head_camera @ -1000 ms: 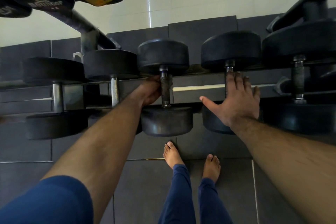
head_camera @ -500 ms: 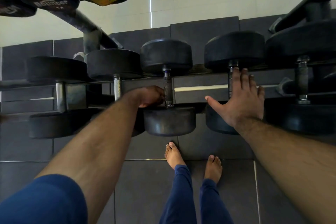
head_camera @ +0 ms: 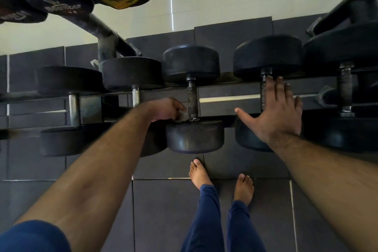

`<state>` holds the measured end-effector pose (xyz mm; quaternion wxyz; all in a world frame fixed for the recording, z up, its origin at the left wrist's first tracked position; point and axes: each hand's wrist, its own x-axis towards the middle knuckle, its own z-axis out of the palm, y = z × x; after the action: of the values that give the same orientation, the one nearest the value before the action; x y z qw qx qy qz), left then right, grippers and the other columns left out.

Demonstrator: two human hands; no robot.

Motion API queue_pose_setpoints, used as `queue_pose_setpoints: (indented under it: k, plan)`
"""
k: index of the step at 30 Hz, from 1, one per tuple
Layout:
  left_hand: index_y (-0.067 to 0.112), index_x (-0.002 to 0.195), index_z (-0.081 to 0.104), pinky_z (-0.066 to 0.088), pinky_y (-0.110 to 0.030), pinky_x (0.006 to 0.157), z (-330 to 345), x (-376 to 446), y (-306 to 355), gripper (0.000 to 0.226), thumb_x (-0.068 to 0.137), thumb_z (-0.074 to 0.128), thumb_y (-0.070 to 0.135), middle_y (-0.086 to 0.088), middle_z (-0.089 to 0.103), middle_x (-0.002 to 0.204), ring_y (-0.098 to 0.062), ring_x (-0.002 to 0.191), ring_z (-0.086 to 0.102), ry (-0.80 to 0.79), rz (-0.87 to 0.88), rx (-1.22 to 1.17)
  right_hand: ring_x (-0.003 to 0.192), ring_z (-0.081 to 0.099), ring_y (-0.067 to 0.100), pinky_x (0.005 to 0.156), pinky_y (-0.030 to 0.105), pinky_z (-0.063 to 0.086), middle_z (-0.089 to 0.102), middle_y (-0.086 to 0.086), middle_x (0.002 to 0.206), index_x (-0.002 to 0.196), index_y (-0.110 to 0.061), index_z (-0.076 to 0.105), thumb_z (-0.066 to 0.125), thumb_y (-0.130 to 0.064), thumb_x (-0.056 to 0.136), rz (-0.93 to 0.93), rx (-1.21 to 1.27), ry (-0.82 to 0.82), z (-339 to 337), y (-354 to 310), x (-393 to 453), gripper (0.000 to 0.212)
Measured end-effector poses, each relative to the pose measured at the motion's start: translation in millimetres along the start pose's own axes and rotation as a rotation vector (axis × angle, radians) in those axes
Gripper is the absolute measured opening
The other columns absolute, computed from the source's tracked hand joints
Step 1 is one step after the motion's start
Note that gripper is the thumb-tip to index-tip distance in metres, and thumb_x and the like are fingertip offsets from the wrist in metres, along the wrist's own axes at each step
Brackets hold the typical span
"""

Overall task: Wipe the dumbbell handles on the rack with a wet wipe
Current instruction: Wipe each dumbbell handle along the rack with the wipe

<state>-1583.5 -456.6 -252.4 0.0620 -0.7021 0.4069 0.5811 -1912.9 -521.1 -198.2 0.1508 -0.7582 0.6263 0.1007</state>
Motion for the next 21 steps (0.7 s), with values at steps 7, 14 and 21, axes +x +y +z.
queue_pose_setpoints:
  k: [7,14,21]
  plan:
    - [0.019,0.112,0.081,0.055,-0.024,0.096,2.7,-31.1,39.4,0.030,0.094,0.068,0.000,0.004,0.079,0.111,-0.011,0.105,0.072,0.343,0.543,-0.003,0.164,0.014,0.036,0.130,0.062,0.018,0.003,0.010,0.180,0.171,-0.026,-0.005,0.039,-0.102,0.078,0.002,-0.014,-0.006,-0.2,-1.3,-0.7,0.129]
    - [0.023,0.113,0.080,0.046,-0.022,0.092,-12.1,-24.0,43.6,0.041,0.087,0.062,-0.003,0.001,0.073,0.112,-0.020,0.107,0.067,-0.050,0.490,0.850,0.165,0.011,0.035,0.130,0.062,0.018,0.003,0.009,0.180,0.171,-0.026,-0.005,0.037,-0.102,0.078,0.009,-0.024,-0.019,-1.2,-2.6,0.4,0.128]
    - [0.018,0.098,0.082,0.057,-0.035,0.075,-21.2,-34.8,32.3,0.027,0.089,0.057,0.014,0.000,0.078,0.092,-0.028,0.086,0.070,0.808,0.469,0.452,0.164,0.012,0.036,0.130,0.062,0.019,0.006,0.010,0.180,0.171,-0.025,-0.003,0.039,-0.101,0.079,0.005,-0.026,-0.012,-1.9,-3.4,0.3,0.127]
